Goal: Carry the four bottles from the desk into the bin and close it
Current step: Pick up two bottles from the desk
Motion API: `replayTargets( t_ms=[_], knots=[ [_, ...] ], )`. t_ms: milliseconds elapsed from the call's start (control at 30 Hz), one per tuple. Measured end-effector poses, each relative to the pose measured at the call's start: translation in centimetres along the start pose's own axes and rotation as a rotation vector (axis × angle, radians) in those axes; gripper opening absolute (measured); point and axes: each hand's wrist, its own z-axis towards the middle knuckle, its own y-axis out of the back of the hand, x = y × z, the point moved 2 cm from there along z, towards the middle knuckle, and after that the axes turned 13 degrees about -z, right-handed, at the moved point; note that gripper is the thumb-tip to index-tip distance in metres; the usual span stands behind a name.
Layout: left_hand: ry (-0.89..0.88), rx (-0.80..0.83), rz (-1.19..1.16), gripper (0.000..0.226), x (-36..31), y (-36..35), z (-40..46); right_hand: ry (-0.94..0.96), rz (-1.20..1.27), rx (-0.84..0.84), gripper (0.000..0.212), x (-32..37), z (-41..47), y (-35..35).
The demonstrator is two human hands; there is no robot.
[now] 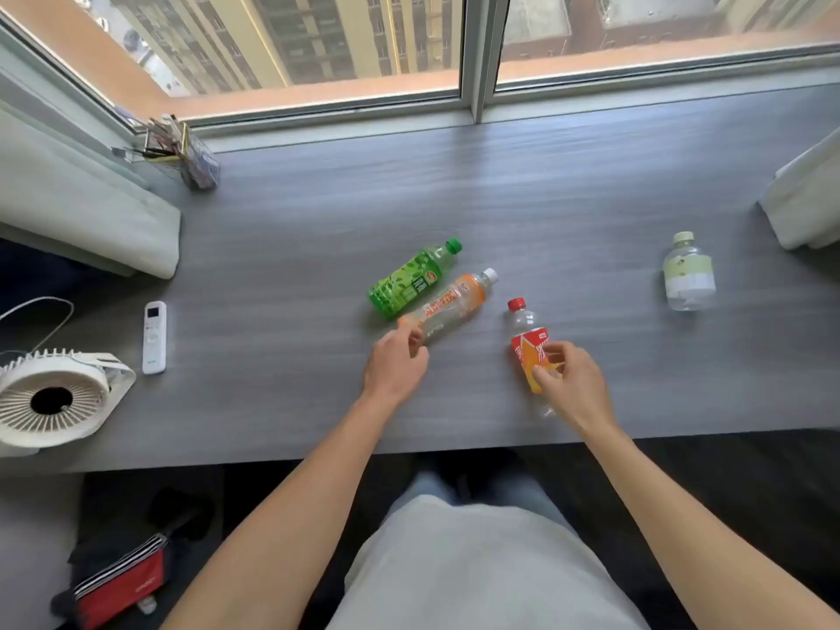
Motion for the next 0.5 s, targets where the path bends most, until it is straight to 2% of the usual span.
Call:
replayTargets(
  t_ms=[33, 133, 300, 400, 500],
  knots=[
    [-0.068, -0.018, 0.011, 0.029, -0.9, -0.2, 1.1, -0.006, -0.03, -0.048, 0.047, 0.3, 0.8, 0.2],
    [-0.172, -0.024, 0.122, 0.041, -3.7, -1.0, 3.8, -0.063, -0.089, -0.041, 0.071, 0.9, 2.3, -0.1],
    [-0.185, 0.074, 0.319, 0.062, -4.2, -4.0, 7.0, -0.126, -0.166, 0.017, 0.1, 0.6, 3.6, -2.9],
    [-0.151, 0.094, 0.406, 0.073, -3.8, -5.5, 8.2, -0.171, -0.169, 0.029, 0.109, 0.4, 4.1, -4.4],
    [-0.09, 0.098, 0.419, 0.084, -3.0, -6.7, 8.5, -0.187, -0.209, -0.018, 0.105, 0.0, 4.4, -5.2]
  ],
)
